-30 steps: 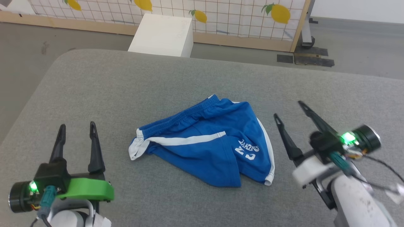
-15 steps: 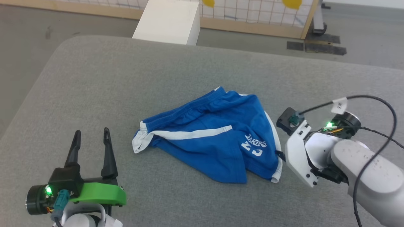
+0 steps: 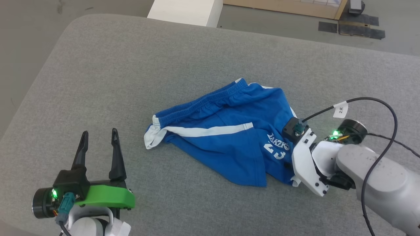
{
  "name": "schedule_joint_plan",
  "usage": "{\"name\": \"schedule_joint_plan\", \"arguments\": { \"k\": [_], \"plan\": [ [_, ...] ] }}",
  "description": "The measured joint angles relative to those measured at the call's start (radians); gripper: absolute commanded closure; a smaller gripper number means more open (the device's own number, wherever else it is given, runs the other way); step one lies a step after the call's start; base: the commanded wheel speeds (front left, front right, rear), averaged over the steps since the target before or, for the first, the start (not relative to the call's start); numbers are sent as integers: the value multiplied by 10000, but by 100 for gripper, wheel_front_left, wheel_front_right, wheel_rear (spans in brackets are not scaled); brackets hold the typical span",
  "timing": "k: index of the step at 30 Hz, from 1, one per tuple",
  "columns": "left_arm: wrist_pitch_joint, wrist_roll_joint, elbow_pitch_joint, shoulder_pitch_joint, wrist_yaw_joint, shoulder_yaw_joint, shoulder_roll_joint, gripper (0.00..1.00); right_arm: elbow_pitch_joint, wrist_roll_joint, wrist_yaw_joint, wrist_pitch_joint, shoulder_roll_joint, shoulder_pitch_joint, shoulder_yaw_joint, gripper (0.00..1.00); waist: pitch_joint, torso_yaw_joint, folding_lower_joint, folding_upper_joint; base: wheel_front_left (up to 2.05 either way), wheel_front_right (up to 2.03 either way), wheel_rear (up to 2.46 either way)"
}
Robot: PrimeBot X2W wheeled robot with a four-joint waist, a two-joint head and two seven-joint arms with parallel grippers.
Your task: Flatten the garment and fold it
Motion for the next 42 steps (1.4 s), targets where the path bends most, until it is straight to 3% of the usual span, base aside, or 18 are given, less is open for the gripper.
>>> {"name": "schedule_joint_plan", "arguments": {
  "k": [1,6,9,14,21,22,23,24,31,34,38,42],
  "plan": [
    [0,25,17,-3,-15,35,-33,0,58,-35,4,-155,4,-100,92,100,16,-13,0,0,0,0,0],
    [0,79,84,-52,-107,134,-123,0,299,-209,8,-1026,35,-628,362,100,-35,-145,1,0,0,0,0],
    [0,117,58,-115,-169,107,-148,0,709,-470,6,-1336,-397,-1418,278,100,-70,-142,1,0,0,0,0],
    [0,117,36,-304,-232,-61,-182,0,1916,-769,6,-1490,-986,-2619,-42,100,88,36,1,0,0,0,0],
    [0,-63,63,-762,-249,-497,-211,0,4034,-690,6,-1847,-995,-2966,-328,100,545,491,2,0,0,0,0],
    [0,-82,73,-779,-192,-573,-215,0,4238,-704,6,-1952,-966,-2936,-268,84,596,562,2,0,0,0,0],
    [0,-84,88,-783,-163,-617,-215,0,4406,-679,6,-2184,-899,-2894,-305,36,638,629,2,0,0,0,0],
    [0,-84,107,-782,-102,-644,-215,0,4541,-627,6,-2437,-794,-2864,-362,0,665,680,2,0,0,0,0],
    [0,253,178,-666,-56,-539,-219,0,4725,-773,6,-4546,-382,-2786,-449,0,418,612,2,0,0,0,0],
    [0,336,178,-531,-104,-387,-213,0,4477,-913,6,-4888,-428,-2902,-397,0,177,448,2,0,0,0,0],
    [0,466,180,-441,-186,-196,-207,0,3616,-660,4,-4633,-483,-3029,-205,0,-123,135,1,0,0,0,0],
    [0,569,161,-362,-201,-115,-205,0,1900,499,4,-3116,-665,-2955,416,0,-375,-140,0,0,0,0,0]
  ]
}}
